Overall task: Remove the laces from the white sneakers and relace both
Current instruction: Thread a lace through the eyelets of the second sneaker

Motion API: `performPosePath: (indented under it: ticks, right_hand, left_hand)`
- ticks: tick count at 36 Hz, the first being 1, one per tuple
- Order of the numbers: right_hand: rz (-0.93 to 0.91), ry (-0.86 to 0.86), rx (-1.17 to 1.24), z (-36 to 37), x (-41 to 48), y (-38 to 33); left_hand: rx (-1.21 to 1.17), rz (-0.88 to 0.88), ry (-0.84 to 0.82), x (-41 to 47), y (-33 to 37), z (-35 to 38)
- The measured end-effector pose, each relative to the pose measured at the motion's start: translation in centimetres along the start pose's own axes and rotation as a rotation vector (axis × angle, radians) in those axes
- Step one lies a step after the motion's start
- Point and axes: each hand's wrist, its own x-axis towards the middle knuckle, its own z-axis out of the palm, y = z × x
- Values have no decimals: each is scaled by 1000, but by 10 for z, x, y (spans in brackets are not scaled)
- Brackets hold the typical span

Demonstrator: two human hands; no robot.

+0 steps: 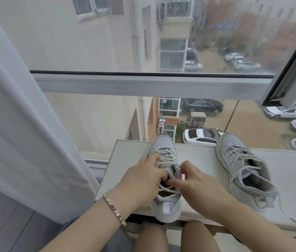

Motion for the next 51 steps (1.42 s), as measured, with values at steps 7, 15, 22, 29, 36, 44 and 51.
performPosePath:
  ticks: [7,15,22,29,36,44,51]
  right_hand:
    - [9,-100,131,6,1,12]
    - [306,311,1289,-1,1,14]
    - [527,492,1703,22,11,11]
    - [723,758,1946,17,30,-12]
    - [747,748,1991,8,42,-14]
    - [844,530,1579,-8,40,17]
    - [667,469,1261,-41,48,36]
  left_hand:
    - [85,104,-16,5,-6,0]
    - [-1564,-383,585,7,-6,27]
    - [-2013,-541,646,12,6,30]
    - [-2056,-690,899,24,25,33]
    - [-2164,-708,971,36,35,40]
    - [-1706,-385,714,35,36,17]
    - [-1330,40,581,30,33,-41]
